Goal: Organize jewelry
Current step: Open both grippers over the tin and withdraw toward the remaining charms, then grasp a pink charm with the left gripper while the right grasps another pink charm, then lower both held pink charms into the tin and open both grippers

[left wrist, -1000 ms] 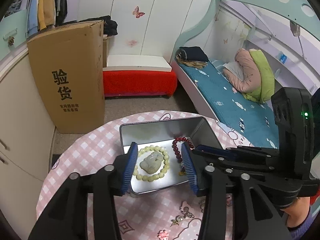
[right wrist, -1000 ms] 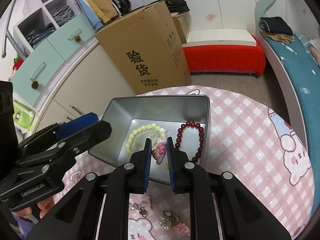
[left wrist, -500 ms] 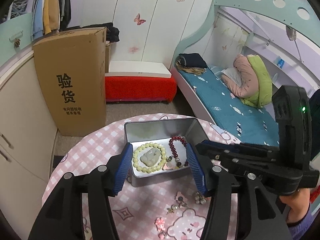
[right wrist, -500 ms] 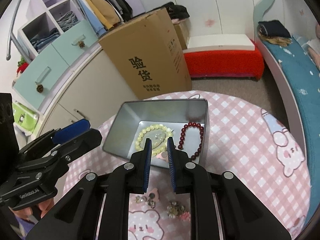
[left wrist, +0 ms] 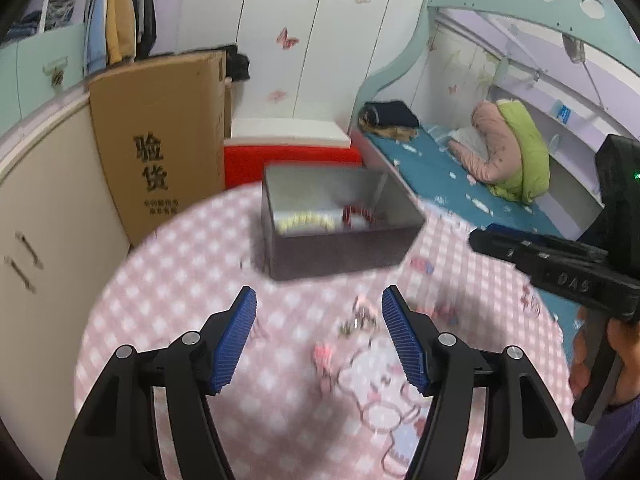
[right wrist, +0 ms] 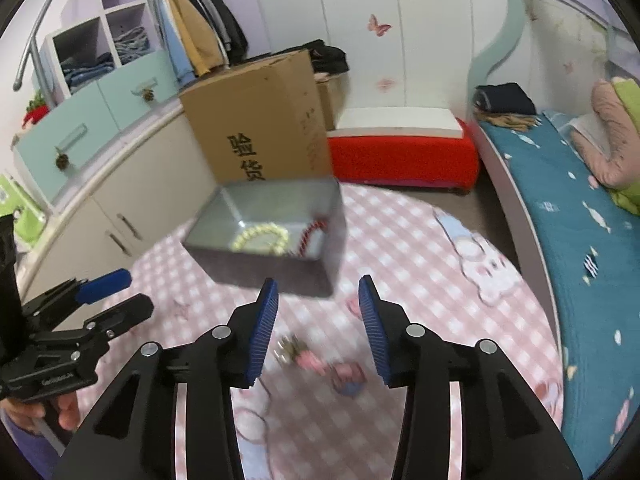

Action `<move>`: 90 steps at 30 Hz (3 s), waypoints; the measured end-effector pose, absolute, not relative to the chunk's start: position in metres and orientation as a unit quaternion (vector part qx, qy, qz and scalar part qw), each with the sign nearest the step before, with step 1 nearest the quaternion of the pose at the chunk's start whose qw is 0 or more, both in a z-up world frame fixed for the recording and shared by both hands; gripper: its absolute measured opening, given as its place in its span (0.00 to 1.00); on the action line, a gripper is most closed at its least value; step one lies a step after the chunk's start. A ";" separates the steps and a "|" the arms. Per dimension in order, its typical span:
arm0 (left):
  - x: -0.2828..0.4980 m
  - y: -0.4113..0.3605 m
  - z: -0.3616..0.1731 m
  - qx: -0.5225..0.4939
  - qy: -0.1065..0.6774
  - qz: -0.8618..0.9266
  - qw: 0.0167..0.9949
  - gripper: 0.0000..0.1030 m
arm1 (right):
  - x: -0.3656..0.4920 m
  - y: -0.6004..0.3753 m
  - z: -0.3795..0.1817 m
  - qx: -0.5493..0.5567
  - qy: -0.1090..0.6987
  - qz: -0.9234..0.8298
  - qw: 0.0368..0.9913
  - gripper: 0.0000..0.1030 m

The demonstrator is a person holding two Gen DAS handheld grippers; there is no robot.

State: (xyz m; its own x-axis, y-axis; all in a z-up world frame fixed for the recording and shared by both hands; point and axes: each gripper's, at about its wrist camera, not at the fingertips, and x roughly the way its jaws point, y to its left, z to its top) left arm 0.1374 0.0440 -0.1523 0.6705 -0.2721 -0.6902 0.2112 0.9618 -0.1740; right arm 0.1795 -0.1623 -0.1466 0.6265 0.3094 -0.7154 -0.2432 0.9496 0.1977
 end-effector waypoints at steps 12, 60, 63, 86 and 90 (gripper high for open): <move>0.118 0.043 -0.201 -0.056 0.423 -0.122 0.896 0.61 | 0.145 -0.184 -0.199 0.045 0.430 0.124 0.893 0.44; 0.120 0.048 -0.194 -0.069 0.420 -0.125 0.896 0.09 | 0.185 -0.126 -0.221 -0.090 0.431 0.210 0.873 0.18; 0.118 0.047 -0.191 -0.070 0.417 -0.127 0.897 0.09 | 0.182 -0.123 -0.219 -0.098 0.431 0.200 0.874 0.12; 0.156 0.042 -0.100 -0.081 0.357 -0.205 0.908 0.09 | 0.182 -0.160 -0.105 -0.004 0.362 0.194 0.912 0.12; 0.178 0.038 -0.085 -0.078 0.353 -0.209 0.909 0.09 | 0.193 -0.153 -0.092 -0.001 0.354 0.199 0.914 0.12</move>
State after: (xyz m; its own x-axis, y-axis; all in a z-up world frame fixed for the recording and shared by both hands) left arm 0.1784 0.0378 -0.0853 0.6639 -0.4342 -0.6089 0.3240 0.9008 -0.2890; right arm 0.1929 -0.1531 -0.0923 0.6702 0.3624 -0.6477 -0.3642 0.9210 0.1385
